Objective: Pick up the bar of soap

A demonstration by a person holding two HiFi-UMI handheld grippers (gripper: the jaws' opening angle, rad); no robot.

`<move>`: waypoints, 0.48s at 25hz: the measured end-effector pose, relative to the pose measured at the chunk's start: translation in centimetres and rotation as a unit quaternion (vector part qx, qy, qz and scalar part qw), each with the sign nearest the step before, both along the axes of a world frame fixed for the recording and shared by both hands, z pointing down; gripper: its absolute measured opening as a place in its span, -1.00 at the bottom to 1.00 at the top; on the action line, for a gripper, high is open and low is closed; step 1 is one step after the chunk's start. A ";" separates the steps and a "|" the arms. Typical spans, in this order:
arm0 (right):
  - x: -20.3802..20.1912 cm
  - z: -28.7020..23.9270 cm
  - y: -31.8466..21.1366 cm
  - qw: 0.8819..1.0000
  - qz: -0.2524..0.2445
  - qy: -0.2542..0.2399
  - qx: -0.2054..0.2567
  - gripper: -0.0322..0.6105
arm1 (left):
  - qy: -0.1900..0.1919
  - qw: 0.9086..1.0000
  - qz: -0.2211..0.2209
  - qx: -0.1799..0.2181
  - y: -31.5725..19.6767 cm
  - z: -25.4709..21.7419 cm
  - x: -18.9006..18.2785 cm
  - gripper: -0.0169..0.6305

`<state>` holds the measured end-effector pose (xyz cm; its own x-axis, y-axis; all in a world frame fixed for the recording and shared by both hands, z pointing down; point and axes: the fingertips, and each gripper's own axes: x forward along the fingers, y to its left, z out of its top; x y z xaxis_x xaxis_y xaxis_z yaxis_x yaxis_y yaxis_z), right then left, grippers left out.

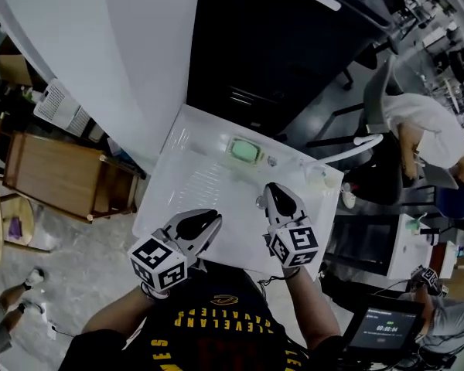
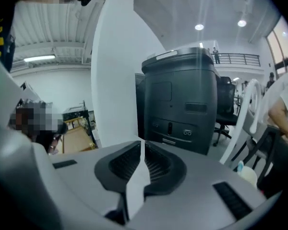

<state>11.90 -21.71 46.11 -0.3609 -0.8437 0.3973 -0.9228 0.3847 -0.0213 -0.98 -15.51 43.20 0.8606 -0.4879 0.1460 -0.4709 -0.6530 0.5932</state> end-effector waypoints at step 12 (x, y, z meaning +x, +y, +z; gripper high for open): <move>0.2 7.1 -8.7 0.980 -0.136 0.109 -0.099 -0.32 | -0.006 0.999 -0.046 -0.016 -1.7 1.0 -0.9 -0.77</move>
<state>12.08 -30.42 53.24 -0.4507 -0.6259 0.6365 -0.7773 0.6257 0.0648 -1.87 -17.23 44.17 0.8104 -0.5598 0.1729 -0.5355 -0.5878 0.6064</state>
